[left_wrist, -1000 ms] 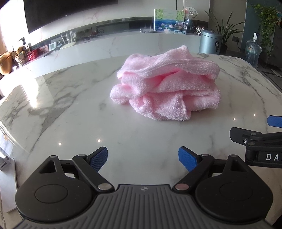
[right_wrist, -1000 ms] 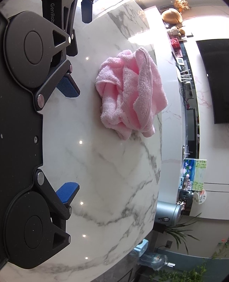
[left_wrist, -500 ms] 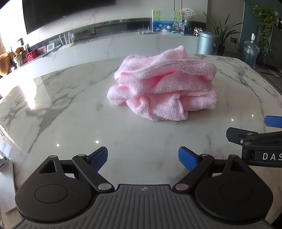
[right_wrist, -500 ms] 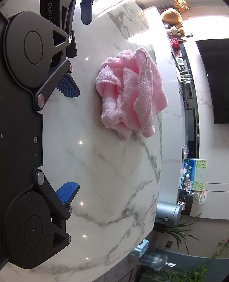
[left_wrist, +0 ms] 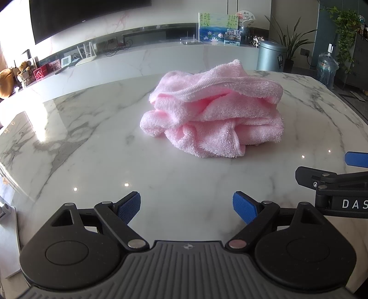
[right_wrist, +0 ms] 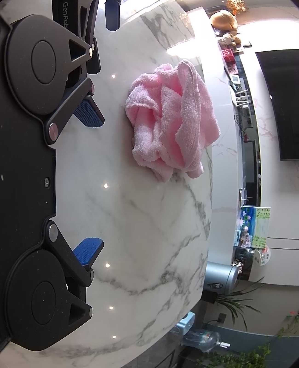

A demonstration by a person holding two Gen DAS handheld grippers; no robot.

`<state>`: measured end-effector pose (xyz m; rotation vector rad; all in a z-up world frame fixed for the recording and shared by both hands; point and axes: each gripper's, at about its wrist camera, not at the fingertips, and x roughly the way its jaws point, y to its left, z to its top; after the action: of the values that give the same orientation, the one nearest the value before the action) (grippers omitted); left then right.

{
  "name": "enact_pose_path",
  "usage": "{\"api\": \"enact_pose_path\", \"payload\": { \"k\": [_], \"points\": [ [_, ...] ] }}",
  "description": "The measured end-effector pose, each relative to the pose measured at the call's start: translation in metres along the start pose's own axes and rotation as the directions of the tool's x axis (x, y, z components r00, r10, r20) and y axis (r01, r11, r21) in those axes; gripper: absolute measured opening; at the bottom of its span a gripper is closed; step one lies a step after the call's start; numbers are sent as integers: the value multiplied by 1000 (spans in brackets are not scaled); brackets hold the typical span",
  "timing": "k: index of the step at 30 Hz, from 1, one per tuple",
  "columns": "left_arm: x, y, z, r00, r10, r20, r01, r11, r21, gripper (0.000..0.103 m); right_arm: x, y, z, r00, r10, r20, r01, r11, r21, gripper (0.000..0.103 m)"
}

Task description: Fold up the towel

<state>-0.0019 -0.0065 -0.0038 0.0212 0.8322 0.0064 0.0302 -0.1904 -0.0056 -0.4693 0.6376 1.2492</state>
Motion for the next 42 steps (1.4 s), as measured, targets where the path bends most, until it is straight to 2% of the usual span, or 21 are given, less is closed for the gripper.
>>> {"api": "enact_pose_path", "payload": {
  "k": [42],
  "points": [
    [2,2,-2,1000,3,-10,-3,1000,1,88,4,1,-2,1000,21,-15,-21,1000,-14,103]
  ]
}}
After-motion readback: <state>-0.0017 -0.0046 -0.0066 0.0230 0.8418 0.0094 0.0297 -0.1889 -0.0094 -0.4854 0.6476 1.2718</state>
